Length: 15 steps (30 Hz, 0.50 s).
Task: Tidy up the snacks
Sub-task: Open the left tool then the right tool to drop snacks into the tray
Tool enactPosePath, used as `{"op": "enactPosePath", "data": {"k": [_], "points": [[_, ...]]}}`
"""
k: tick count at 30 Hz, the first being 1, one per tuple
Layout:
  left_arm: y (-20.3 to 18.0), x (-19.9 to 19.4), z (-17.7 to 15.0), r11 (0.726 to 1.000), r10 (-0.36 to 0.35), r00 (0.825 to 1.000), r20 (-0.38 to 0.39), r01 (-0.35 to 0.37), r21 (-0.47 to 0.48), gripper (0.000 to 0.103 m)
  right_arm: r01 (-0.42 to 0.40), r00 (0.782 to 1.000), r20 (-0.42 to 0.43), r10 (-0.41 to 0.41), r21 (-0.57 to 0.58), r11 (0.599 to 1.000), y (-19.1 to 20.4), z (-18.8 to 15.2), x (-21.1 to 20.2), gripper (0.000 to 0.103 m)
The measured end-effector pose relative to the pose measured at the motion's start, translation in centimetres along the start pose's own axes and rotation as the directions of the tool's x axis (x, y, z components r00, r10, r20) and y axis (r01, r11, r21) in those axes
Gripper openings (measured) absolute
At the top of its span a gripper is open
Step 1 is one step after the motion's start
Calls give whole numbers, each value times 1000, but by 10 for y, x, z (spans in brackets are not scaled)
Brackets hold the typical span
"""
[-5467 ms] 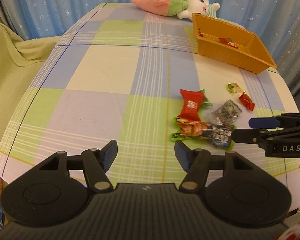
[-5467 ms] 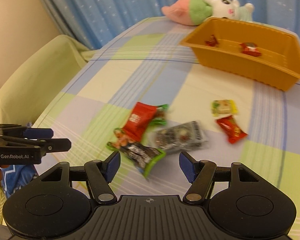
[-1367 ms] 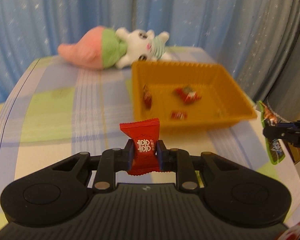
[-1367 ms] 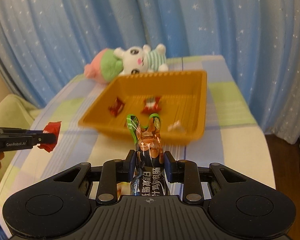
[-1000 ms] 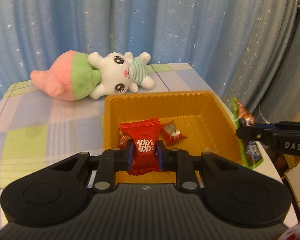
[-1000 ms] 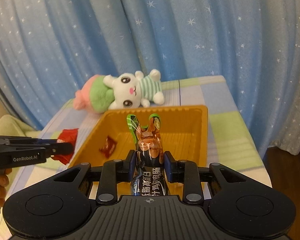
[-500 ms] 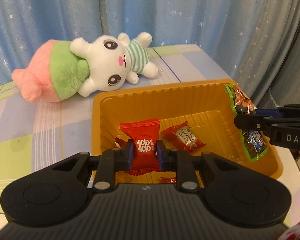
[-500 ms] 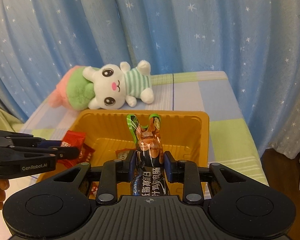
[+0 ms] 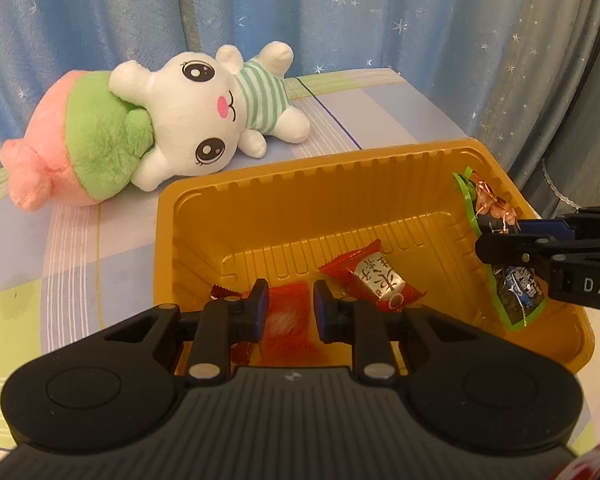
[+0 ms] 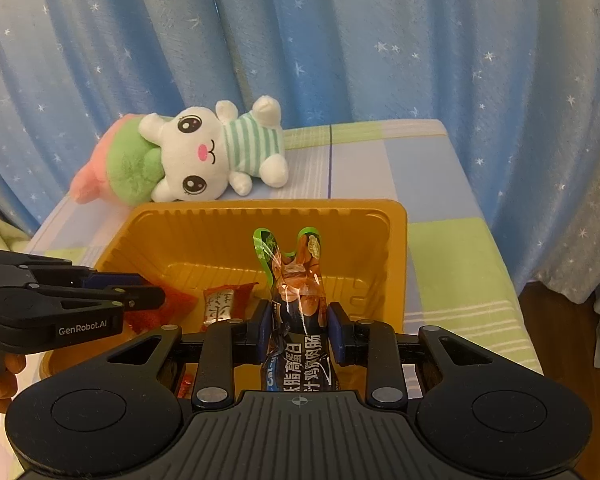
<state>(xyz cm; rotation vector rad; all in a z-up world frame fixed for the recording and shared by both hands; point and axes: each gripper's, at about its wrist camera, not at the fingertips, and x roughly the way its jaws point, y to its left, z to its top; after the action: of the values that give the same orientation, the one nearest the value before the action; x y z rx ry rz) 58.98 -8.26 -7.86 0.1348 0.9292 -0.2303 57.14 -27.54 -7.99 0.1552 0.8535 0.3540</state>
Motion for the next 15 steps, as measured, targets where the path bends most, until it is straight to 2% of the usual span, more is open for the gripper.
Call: {"op": "enactPosePath", "data": {"k": [4, 15], "points": [[-1, -1, 0, 1000, 5, 1000, 3, -5, 13, 26, 2, 1000, -1, -2, -3, 1000, 0, 0, 1, 30], [9, -19, -6, 1000, -2, 1000, 19, 2, -14, 29, 22, 1000, -3, -22, -29, 999, 2, 2, 5, 30]]}}
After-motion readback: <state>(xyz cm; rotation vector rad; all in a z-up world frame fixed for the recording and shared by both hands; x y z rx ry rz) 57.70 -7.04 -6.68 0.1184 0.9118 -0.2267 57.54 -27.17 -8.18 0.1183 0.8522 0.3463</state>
